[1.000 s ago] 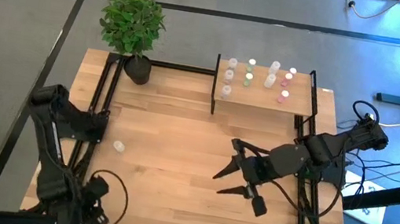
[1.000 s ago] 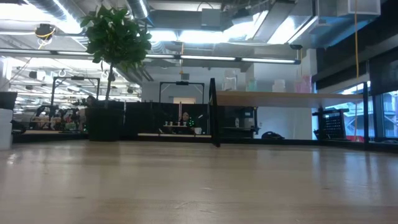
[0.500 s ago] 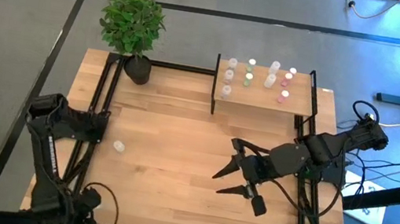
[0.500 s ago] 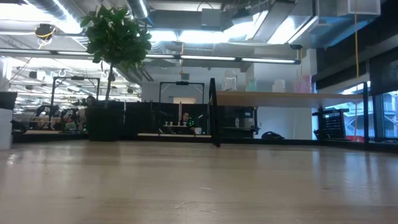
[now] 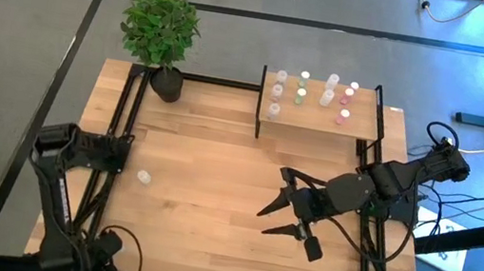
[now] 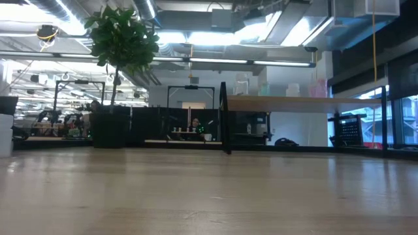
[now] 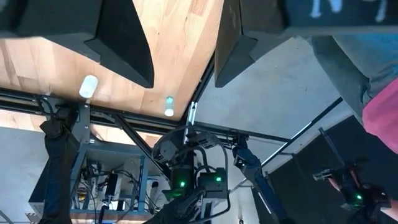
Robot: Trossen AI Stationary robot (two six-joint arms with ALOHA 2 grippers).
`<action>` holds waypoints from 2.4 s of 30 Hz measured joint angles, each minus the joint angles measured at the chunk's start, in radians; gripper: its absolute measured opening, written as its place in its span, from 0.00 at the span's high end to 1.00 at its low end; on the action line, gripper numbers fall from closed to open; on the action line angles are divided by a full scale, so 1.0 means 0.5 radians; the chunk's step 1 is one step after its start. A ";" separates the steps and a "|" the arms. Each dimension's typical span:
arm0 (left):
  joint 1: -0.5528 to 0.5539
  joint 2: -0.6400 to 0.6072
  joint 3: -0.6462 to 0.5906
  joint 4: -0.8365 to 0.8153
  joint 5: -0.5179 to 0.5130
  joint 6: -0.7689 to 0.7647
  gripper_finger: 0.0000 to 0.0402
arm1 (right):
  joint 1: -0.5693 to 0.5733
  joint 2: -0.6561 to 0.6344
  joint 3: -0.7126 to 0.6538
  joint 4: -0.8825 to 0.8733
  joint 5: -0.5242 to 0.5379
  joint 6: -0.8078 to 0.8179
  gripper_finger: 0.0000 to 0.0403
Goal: Pick and place medicine bottles onto shelf by color
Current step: Put the green pill bottle aligned with the other green pill bottles on the shelf
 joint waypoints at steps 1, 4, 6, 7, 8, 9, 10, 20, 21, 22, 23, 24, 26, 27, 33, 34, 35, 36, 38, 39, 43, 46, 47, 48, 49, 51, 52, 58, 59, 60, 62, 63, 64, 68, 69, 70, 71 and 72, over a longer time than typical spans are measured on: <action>0.000 0.011 0.000 -0.012 -0.002 -0.003 0.52 | 0.000 0.000 0.000 0.001 0.000 0.000 0.57; 0.003 0.068 0.000 0.005 -0.007 -0.062 0.52 | 0.000 0.000 0.000 0.001 0.000 -0.003 0.57; 0.003 0.119 0.000 0.017 -0.006 -0.070 0.52 | 0.000 0.000 0.000 0.001 0.000 -0.004 0.57; 0.003 0.141 0.000 0.019 -0.009 -0.068 0.52 | 0.000 0.000 0.000 0.001 0.001 -0.004 0.57; 0.003 0.163 0.000 0.016 -0.022 -0.067 0.52 | 0.000 0.000 0.000 0.001 0.001 -0.003 0.57; 0.008 0.183 0.000 0.014 -0.042 -0.069 0.52 | 0.000 0.000 0.000 0.001 0.001 -0.004 0.57; 0.013 0.206 0.000 0.013 -0.061 -0.073 0.52 | 0.000 0.000 0.000 0.001 0.000 -0.003 0.57; 0.089 0.401 0.000 -0.026 -0.049 -0.117 0.52 | -0.001 0.000 0.000 0.003 0.001 0.010 0.57; 0.095 0.403 0.000 -0.033 -0.019 -0.119 0.52 | 0.000 0.000 0.000 0.003 0.001 0.016 0.57; 0.097 0.403 0.000 -0.040 0.001 -0.127 0.52 | -0.001 0.000 0.000 0.003 0.001 0.037 0.57; 0.097 0.403 0.000 -0.047 0.007 -0.144 0.52 | 0.000 0.000 0.000 0.003 0.001 0.056 0.57; 0.096 0.403 0.000 -0.057 0.008 -0.160 0.52 | -0.001 0.000 0.000 0.003 0.001 0.061 0.57; 0.088 0.403 0.000 -0.088 0.003 -0.167 0.52 | -0.001 0.000 0.000 0.004 0.001 0.058 0.57; 0.085 0.403 0.000 -0.111 0.000 -0.168 0.52 | -0.001 0.000 0.000 0.004 0.001 0.058 0.57; 0.085 0.403 0.000 -0.222 -0.133 -0.167 0.52 | -0.001 0.000 0.000 0.004 0.001 0.060 0.57; 0.090 0.403 0.000 -0.222 -0.148 -0.159 0.52 | -0.001 0.000 0.000 0.004 0.001 0.059 0.57; 0.095 0.403 0.000 -0.221 -0.155 -0.159 0.52 | -0.001 0.000 0.000 0.003 0.001 0.059 0.57; 0.099 0.403 0.000 -0.221 -0.156 -0.159 0.52 | -0.001 0.000 0.000 0.004 0.001 0.060 0.57; 0.104 0.403 -0.012 -0.198 -0.150 -0.160 0.52 | -0.001 0.000 0.000 0.004 0.001 0.059 0.57; 0.104 0.403 -0.024 -0.180 -0.143 -0.160 0.52 | -0.001 0.000 0.000 0.004 0.001 0.059 0.57; 0.103 0.403 -0.082 -0.060 -0.130 -0.164 0.52 | -0.001 0.000 0.000 0.004 0.001 0.058 0.57; 0.102 0.403 -0.101 -0.087 -0.173 -0.168 0.52 | -0.001 0.000 0.000 0.004 0.001 0.058 0.57; 0.102 0.403 -0.102 -0.101 -0.200 -0.168 0.52 | -0.001 0.000 0.000 0.004 0.001 0.058 0.57; 0.102 0.403 -0.102 -0.121 -0.214 -0.167 0.52 | -0.001 0.000 0.000 0.004 0.001 0.058 0.57; 0.103 0.403 -0.102 -0.136 -0.217 -0.164 0.52 | -0.001 0.000 0.000 0.004 0.001 0.058 0.57; 0.104 0.403 -0.114 -0.126 -0.218 -0.159 0.52 | -0.001 0.000 0.000 0.006 0.001 0.058 0.57; 0.103 0.403 -0.120 -0.125 -0.218 -0.159 0.52 | -0.001 0.000 0.000 0.007 0.001 0.058 0.57; 0.103 0.403 -0.147 -0.113 -0.217 -0.168 0.54 | -0.001 0.000 0.000 0.011 0.001 0.058 0.57; 0.103 0.403 -0.147 -0.113 -0.217 -0.167 0.55 | -0.001 0.000 0.000 0.011 0.001 0.058 0.57; 0.103 0.403 -0.147 -0.113 -0.217 -0.167 0.57 | -0.001 0.000 0.000 0.011 0.001 0.058 0.57; 0.103 0.403 -0.147 -0.113 -0.217 -0.167 0.60 | -0.001 0.000 0.000 0.011 0.001 0.058 0.57; 0.103 0.403 -0.147 -0.112 -0.218 -0.167 0.62 | -0.001 0.000 0.000 0.011 0.001 0.058 0.57; 0.103 0.403 -0.147 -0.112 -0.218 -0.167 0.64 | -0.001 0.000 0.000 0.011 0.001 0.058 0.57; 0.103 0.403 -0.147 -0.112 -0.218 -0.167 0.71 | -0.001 0.000 0.000 0.011 0.001 0.057 0.57; 0.103 0.403 -0.147 -0.112 -0.219 -0.167 0.73 | -0.001 0.000 0.000 0.011 0.001 0.057 0.57; 0.103 0.403 -0.147 -0.112 -0.219 -0.167 0.75 | -0.001 0.000 0.000 0.011 0.001 0.057 0.57; 0.103 0.403 -0.147 -0.112 -0.222 -0.167 0.76 | -0.001 0.000 0.000 0.011 0.001 0.057 0.57; 0.103 0.403 -0.147 -0.112 -0.228 -0.167 0.77 | -0.001 0.000 0.000 0.011 0.001 0.057 0.57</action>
